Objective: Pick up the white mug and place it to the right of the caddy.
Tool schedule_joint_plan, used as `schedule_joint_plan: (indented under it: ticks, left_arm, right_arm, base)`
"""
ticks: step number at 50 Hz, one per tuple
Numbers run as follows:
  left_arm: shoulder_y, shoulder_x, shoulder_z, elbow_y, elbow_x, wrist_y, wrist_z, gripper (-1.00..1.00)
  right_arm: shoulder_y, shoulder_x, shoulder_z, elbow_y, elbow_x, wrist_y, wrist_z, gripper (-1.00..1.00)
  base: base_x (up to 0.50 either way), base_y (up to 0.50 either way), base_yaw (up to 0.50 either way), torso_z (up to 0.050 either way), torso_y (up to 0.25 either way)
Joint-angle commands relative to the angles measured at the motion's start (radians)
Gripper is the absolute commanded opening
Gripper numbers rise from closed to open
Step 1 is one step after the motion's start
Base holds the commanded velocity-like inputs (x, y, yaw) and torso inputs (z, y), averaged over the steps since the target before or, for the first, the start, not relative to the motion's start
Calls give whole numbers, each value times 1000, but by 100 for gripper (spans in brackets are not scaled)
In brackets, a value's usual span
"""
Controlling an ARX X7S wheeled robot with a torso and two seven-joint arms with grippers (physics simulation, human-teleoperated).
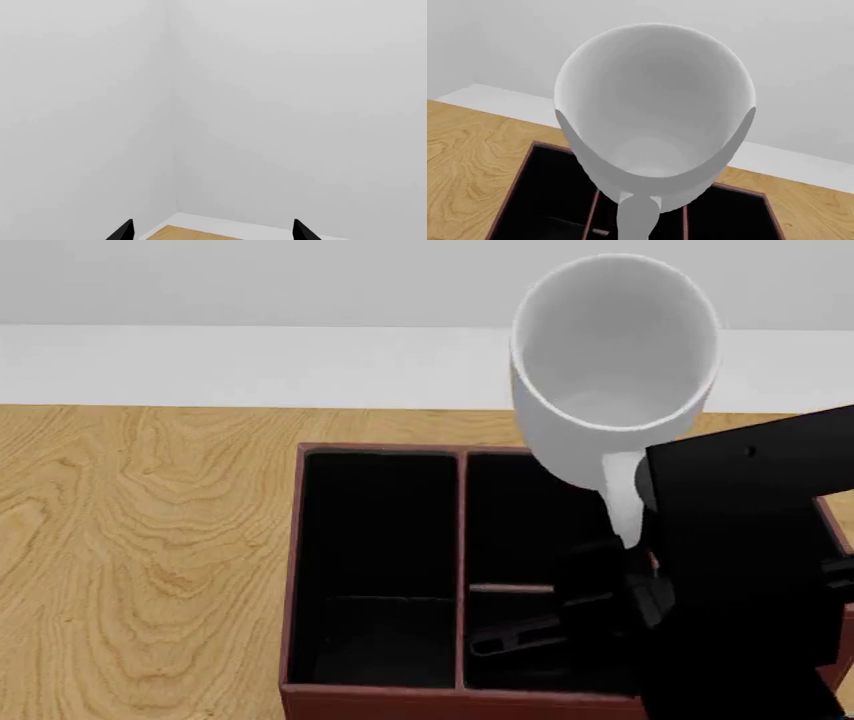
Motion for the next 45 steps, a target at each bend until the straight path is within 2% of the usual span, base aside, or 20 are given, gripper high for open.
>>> schedule_joint_plan:
  ticks: [1,27,45]
  left_arm:
    - [-3,0,0,-4,-1,0,-3,100]
    - [-48,4,29,-79,7,11,-1,100]
    - [-91,10,54,-165,26,41,2,100]
  right_arm:
    - [20,49,31,30,6,8,-17,-100]
    - [48,130,54,155,-3,27,-63,-100]
    - [108,132,32,270,-63,72,-119,-100]
  base:
    - [0,0,0,0,0]
    - [0,0,0,0,1]
    - [0,0,0,1,1]
